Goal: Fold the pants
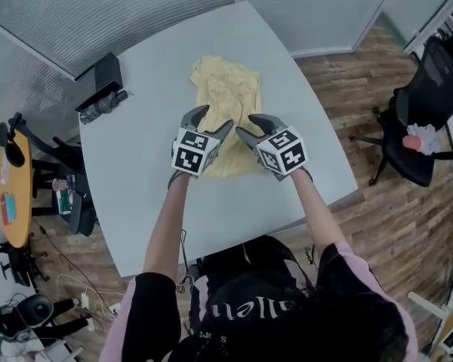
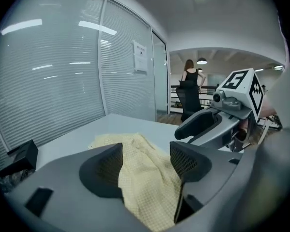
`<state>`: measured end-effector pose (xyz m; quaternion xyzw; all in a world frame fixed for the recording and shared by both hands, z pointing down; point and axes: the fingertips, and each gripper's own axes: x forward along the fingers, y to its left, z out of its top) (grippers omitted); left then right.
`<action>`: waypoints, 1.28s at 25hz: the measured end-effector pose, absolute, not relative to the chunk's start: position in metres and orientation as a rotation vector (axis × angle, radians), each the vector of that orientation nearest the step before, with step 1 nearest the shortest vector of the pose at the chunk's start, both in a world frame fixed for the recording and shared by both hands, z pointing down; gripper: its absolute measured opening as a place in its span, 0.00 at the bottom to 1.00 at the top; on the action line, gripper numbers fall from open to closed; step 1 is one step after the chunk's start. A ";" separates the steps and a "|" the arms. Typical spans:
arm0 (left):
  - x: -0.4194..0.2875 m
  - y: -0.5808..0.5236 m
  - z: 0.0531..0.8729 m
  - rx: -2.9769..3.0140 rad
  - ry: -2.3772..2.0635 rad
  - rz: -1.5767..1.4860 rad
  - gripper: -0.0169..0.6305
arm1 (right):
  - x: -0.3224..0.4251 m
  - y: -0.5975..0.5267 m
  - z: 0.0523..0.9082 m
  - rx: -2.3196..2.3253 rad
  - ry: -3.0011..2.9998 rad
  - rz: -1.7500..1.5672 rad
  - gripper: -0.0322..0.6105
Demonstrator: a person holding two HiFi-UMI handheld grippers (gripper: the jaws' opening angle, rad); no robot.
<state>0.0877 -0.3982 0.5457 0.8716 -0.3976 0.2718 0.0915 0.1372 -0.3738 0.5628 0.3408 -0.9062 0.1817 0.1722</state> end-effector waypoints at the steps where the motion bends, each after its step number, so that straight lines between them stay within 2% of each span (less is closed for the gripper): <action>1: 0.090 -0.392 0.540 2.601 -1.174 0.777 0.52 | 0.139 -0.369 0.556 0.973 -2.588 0.517 0.36; 12: 0.092 -0.300 0.484 2.657 -1.205 0.575 0.52 | 0.162 -0.298 0.497 1.042 -2.745 0.582 0.31; 25: 0.082 -0.183 0.497 2.579 -1.204 0.596 0.52 | 0.174 -0.213 0.506 1.012 -2.744 0.682 0.25; 29: 0.081 -0.162 0.490 2.582 -1.223 0.560 0.47 | 0.179 -0.195 0.500 1.028 -2.738 0.668 0.23; 32: 0.074 -0.148 0.485 2.591 -1.239 0.535 0.38 | 0.180 -0.184 0.493 1.051 -2.734 0.641 0.22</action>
